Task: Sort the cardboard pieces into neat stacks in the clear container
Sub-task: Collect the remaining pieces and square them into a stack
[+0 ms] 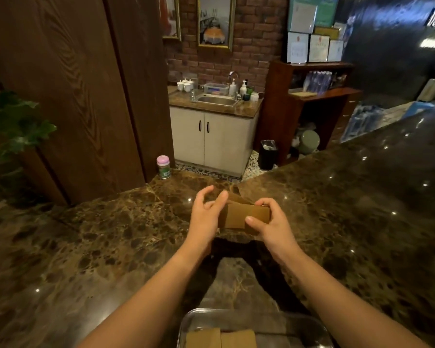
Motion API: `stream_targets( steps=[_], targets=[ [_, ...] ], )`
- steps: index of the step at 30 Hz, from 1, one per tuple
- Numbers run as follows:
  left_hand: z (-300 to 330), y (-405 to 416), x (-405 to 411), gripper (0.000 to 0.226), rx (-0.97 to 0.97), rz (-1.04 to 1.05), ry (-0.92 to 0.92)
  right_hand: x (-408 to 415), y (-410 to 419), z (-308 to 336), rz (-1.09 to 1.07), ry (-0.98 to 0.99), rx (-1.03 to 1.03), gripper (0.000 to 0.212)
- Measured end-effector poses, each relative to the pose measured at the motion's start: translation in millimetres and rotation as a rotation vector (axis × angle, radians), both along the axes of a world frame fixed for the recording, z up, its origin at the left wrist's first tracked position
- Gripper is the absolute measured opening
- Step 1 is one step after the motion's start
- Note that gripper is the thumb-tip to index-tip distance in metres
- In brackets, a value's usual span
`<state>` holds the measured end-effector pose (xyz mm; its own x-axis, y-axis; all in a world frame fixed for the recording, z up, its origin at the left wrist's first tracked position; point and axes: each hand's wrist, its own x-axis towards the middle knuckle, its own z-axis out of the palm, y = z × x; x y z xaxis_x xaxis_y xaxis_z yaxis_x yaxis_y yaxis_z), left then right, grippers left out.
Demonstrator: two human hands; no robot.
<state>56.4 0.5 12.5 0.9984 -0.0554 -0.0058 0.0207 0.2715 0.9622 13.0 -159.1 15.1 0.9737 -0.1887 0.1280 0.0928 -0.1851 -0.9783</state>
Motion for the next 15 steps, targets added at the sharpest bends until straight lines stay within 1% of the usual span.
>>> stream_targets(
  steps=[1,2,3,5,7,8,9,11,12,14,15],
  targets=[
    [-6,-6,0,0.023,0.066,0.024,0.011,3,0,-5,0.021,-0.032,-0.086,0.033],
    [-14,-12,0,0.022,0.117,0.076,0.01,6,0,-12,0.053,-0.045,-0.122,0.032],
    [-23,-17,1,0.027,0.134,0.135,0.012,9,1,-19,0.097,-0.049,-0.102,0.028],
    [-36,-22,3,0.033,0.134,0.207,0.054,12,4,-30,0.158,-0.006,0.045,0.011],
    [-52,-22,7,0.032,0.137,0.239,0.072,19,3,-46,0.131,0.04,0.176,0.017],
    [-60,-22,7,0.029,0.163,0.243,0.073,22,2,-53,0.097,0.07,0.194,0.015],
    [-69,-22,7,0.026,0.194,0.24,0.071,25,-1,-62,0.077,0.085,0.2,0.006],
    [-84,-21,2,0.025,0.239,0.208,0.08,26,-5,-80,0.074,0.135,0.136,0.025],
    [-92,-21,-1,0.027,0.234,0.195,0.086,24,-6,-88,0.085,0.16,0.103,0.03],
    [-104,-21,-6,0.028,0.187,0.188,0.092,21,-3,-99,0.089,0.182,0.061,0.029],
    [-105,-22,-6,0.029,0.16,0.193,0.086,20,-1,-102,0.072,0.181,0.08,0.028]
  ],
)
